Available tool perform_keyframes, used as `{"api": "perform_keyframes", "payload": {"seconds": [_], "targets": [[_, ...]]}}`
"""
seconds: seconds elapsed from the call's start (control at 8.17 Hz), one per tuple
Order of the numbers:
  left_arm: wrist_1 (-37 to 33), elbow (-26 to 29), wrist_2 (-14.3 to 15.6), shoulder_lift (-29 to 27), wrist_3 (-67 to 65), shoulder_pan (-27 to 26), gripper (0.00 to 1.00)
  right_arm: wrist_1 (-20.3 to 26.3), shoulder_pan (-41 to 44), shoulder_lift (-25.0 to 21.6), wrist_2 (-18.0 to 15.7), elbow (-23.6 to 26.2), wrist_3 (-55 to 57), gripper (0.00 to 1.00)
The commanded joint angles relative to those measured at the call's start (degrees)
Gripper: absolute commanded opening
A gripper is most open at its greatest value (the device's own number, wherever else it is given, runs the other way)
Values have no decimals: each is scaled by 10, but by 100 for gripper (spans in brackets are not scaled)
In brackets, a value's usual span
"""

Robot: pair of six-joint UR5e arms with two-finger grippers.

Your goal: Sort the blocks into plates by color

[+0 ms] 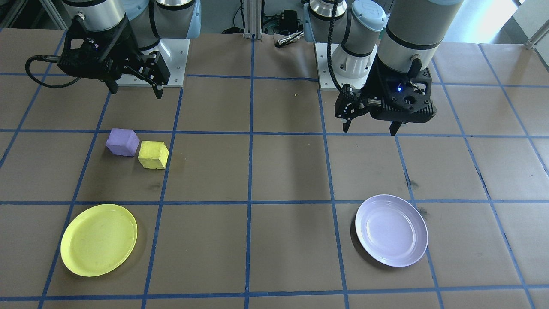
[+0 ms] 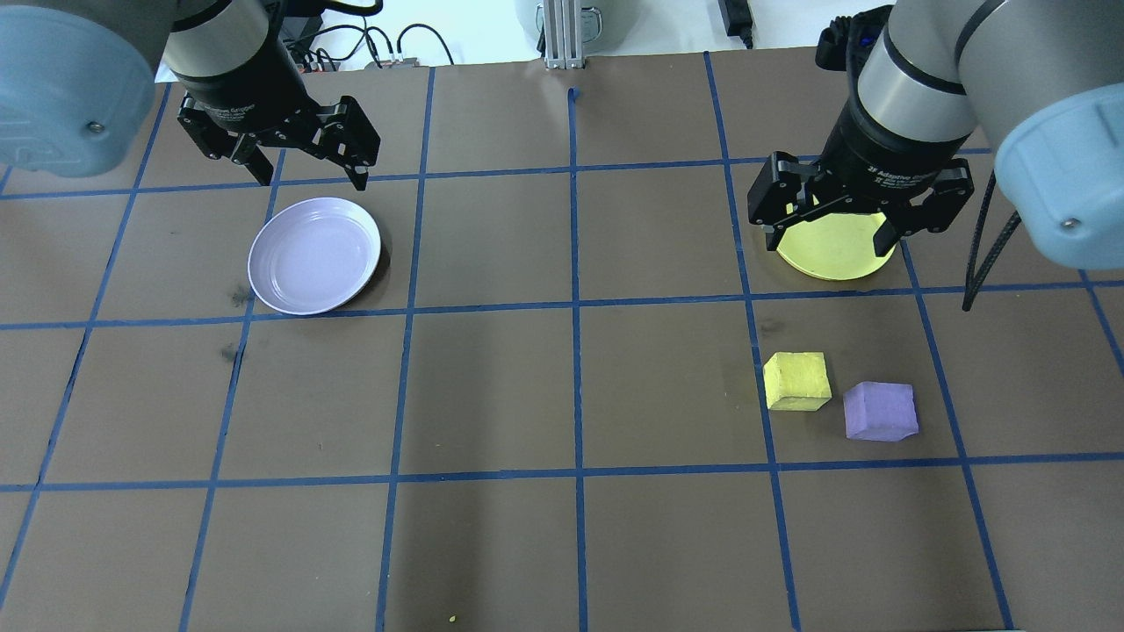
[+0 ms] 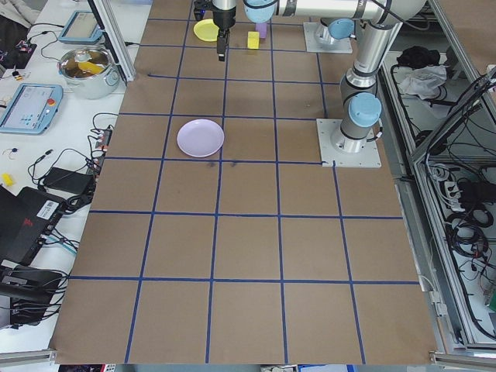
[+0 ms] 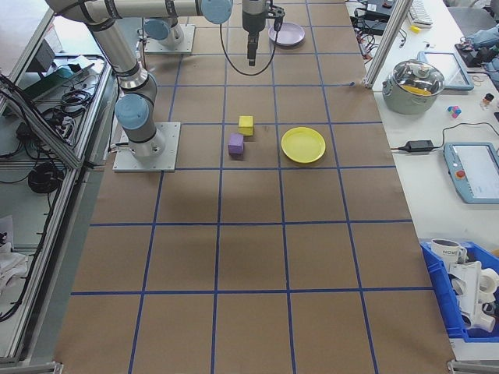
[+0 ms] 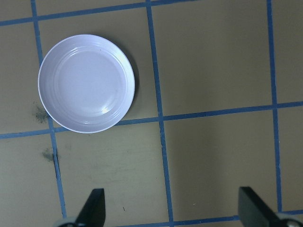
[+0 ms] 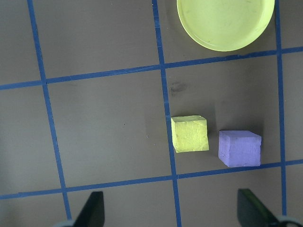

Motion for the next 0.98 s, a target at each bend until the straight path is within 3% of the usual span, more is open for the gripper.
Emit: {"api": "perform_keyframes", "payload": {"seconds": [0.0, 0.24, 0.49, 0.86], "targets": [[0, -1, 0, 0, 0, 0, 100, -1, 0, 2, -3, 3, 0, 100], [0, -2, 0, 0, 0, 0, 100, -2, 0, 3, -3, 5, -2, 100], [0, -2, 0, -1, 0, 0, 100, -5, -11, 18, -10, 24, -92, 100], [0, -3, 0, 0, 0, 0, 100, -66, -124, 32, -16, 112, -105, 100]]}}
